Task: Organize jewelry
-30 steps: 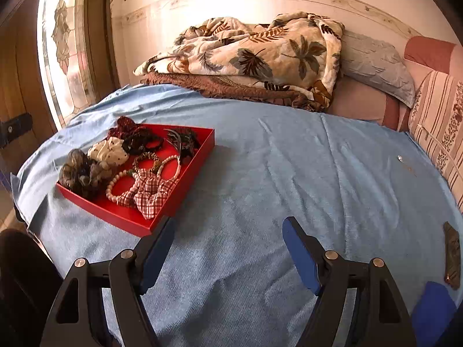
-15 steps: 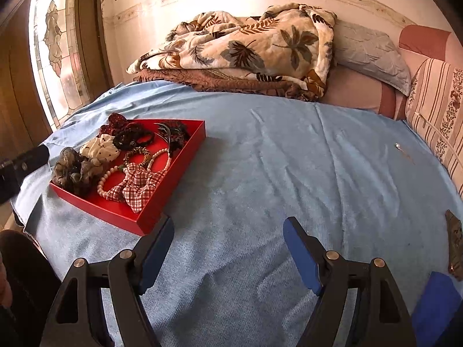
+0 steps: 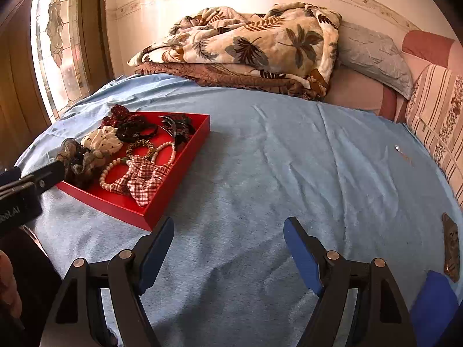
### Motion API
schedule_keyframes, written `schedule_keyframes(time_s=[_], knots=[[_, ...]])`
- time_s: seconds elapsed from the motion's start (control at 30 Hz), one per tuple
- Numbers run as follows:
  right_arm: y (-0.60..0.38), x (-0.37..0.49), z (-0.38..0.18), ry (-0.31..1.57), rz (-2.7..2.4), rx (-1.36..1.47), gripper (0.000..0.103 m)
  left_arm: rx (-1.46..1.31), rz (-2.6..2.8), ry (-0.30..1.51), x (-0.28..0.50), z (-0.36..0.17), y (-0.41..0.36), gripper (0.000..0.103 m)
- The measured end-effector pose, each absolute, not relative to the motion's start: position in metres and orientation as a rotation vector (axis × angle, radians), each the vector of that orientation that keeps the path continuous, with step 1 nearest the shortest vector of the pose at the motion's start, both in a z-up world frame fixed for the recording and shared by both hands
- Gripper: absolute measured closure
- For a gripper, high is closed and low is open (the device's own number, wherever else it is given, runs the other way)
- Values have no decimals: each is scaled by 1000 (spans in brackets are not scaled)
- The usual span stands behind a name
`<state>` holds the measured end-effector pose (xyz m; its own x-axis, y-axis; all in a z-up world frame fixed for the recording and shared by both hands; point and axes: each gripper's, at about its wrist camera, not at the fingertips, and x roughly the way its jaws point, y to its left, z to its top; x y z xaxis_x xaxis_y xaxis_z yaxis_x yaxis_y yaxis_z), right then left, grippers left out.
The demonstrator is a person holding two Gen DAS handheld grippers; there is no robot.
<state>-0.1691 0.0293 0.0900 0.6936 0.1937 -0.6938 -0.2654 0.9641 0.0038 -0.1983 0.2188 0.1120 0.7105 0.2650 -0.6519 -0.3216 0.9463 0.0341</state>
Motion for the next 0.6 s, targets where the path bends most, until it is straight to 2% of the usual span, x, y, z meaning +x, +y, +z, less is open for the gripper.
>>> schedule_keyframes(time_s=[0.6], knots=[[48,-178,101,738,254,-141,18,-125,278,717,-199,94,239,0]])
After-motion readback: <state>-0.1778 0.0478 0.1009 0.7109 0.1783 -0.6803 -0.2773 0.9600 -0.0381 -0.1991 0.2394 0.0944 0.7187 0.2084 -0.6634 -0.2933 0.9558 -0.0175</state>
